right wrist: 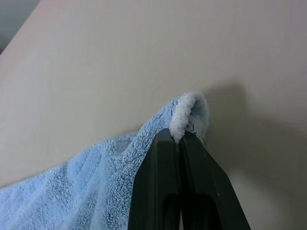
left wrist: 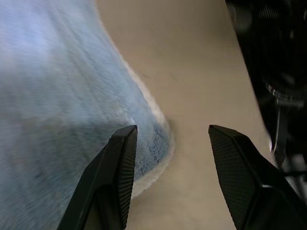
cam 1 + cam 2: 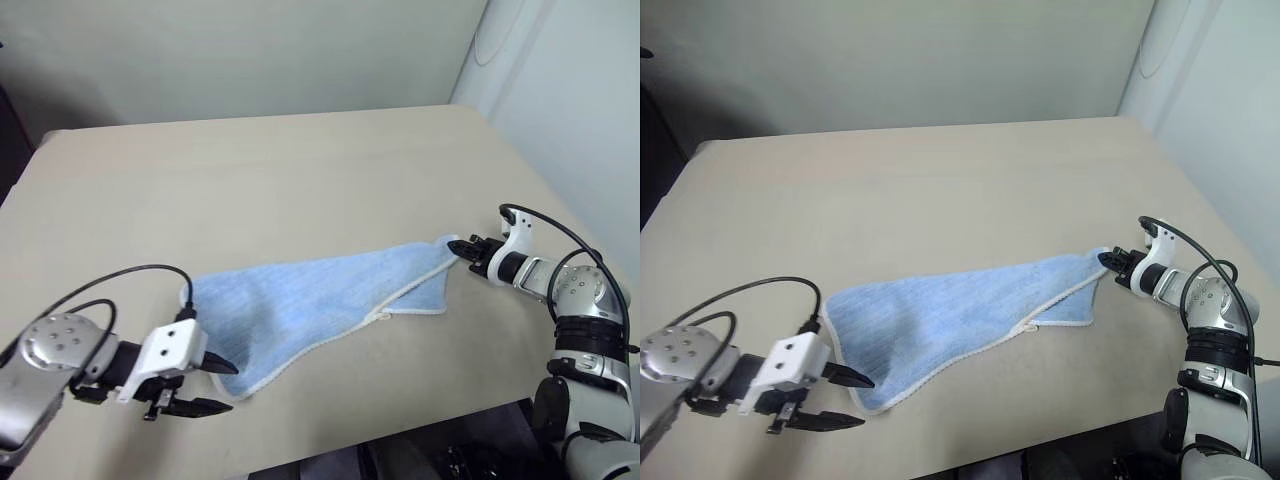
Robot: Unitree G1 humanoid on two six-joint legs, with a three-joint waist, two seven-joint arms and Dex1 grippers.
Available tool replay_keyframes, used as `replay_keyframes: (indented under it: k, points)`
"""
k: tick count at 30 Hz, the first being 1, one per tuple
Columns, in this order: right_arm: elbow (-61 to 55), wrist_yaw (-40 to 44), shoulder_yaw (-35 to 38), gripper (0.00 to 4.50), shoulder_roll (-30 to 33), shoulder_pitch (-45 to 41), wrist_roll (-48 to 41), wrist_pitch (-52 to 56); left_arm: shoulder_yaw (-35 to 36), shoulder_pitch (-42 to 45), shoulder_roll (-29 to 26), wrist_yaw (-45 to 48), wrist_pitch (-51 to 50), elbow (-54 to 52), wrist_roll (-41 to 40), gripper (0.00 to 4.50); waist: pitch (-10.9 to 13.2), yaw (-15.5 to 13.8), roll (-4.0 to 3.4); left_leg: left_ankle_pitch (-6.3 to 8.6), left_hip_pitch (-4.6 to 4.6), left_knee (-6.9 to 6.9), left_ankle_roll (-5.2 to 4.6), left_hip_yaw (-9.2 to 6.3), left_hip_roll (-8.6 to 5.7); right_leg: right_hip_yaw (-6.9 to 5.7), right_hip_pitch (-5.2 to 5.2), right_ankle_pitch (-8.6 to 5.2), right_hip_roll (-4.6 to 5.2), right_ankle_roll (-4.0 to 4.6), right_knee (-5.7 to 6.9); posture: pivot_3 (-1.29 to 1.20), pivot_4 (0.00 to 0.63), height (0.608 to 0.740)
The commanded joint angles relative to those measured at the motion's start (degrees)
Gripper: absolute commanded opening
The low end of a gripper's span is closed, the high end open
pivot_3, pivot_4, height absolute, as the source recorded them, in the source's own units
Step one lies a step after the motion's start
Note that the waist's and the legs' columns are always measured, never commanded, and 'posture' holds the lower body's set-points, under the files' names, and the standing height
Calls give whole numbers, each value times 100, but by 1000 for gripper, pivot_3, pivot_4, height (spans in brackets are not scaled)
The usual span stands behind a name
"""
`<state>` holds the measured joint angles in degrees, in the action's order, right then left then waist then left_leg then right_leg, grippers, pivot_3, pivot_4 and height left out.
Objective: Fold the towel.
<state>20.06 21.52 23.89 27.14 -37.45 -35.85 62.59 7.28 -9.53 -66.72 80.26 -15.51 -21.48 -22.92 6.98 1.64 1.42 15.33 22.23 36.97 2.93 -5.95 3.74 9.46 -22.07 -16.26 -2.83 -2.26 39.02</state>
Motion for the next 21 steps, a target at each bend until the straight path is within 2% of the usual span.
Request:
replay_keyframes:
  k: [1,10,13,18,19,21]
  points:
    - [-324,-67,179,0,62,32,-114,42,-300,159,72,-19,221,133,276,2577,0,10,0,0,2,0,0,0,0,0,-2,0,0,0,0,0,150,740]
    - [-454,-111,225,0,60,59,-124,128,-527,177,291,-204,946,590,832,2577,-13,12,-21,0,16,1,0,0,0,0,-15,0,1,0,0,0,150,740]
    - [-429,-106,203,0,66,33,-105,131,-476,63,329,-248,1052,615,835,1962,-24,14,-39,0,16,2,-1,0,0,-1,-13,0,2,0,1,0,150,740]
    - [-381,-85,145,0,78,-8,-74,148,-325,-164,346,-365,1098,554,730,193,-32,56,-53,1,16,-3,-2,1,0,0,-18,0,2,0,0,0,150,740]
    - [-372,-86,138,0,76,-17,-70,150,-289,-203,357,-376,1082,526,692,30,-34,62,-57,3,16,-3,-6,1,0,0,-18,-1,1,1,0,0,150,740]
    - [-357,-84,122,0,70,-31,-63,153,-219,-276,382,-391,1039,472,608,30,-35,70,-58,4,16,-3,-8,1,0,0,-19,-1,1,1,0,0,150,740]
